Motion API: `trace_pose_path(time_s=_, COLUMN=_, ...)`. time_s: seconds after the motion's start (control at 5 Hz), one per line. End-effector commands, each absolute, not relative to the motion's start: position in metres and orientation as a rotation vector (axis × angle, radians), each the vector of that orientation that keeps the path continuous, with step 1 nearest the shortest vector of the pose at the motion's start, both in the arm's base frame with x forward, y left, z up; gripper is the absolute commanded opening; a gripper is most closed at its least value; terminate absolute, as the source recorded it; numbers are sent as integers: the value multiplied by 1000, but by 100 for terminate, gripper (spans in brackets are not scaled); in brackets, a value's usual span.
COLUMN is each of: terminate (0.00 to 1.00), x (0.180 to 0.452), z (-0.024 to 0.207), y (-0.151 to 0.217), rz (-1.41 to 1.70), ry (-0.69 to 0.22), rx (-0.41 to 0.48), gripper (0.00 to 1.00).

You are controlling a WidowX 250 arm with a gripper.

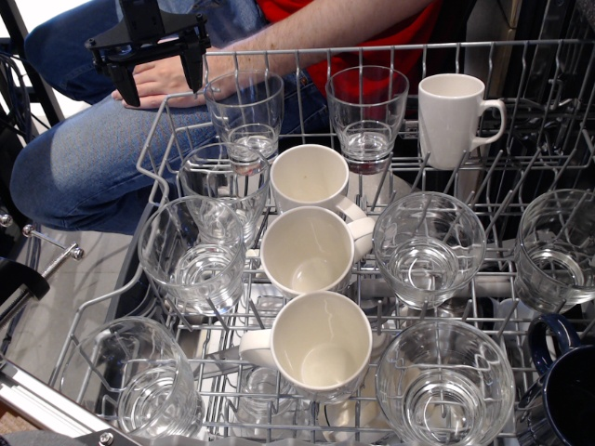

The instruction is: Pick up glass cup

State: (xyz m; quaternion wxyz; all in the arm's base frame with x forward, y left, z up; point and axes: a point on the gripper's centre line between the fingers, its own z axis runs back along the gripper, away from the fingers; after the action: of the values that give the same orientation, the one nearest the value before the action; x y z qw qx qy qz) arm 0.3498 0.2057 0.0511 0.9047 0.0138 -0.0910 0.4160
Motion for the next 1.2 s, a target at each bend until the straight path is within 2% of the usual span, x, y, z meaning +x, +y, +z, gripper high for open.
trace_pose_path(time_s=0.0, terminate=0, x=350, z=51, y=206, rz=859, ry=-188, rx=29, gripper=100)
trace_pose_path(time_s=0.6, terminate=0, x=350, z=12, y=203, rz=810, ry=-239, rx=38, gripper=100)
trace_pose_path(time_s=1.0, terminate=0, x=349, z=-20, y=200, rz=851, ry=-228, rx=51, gripper=100)
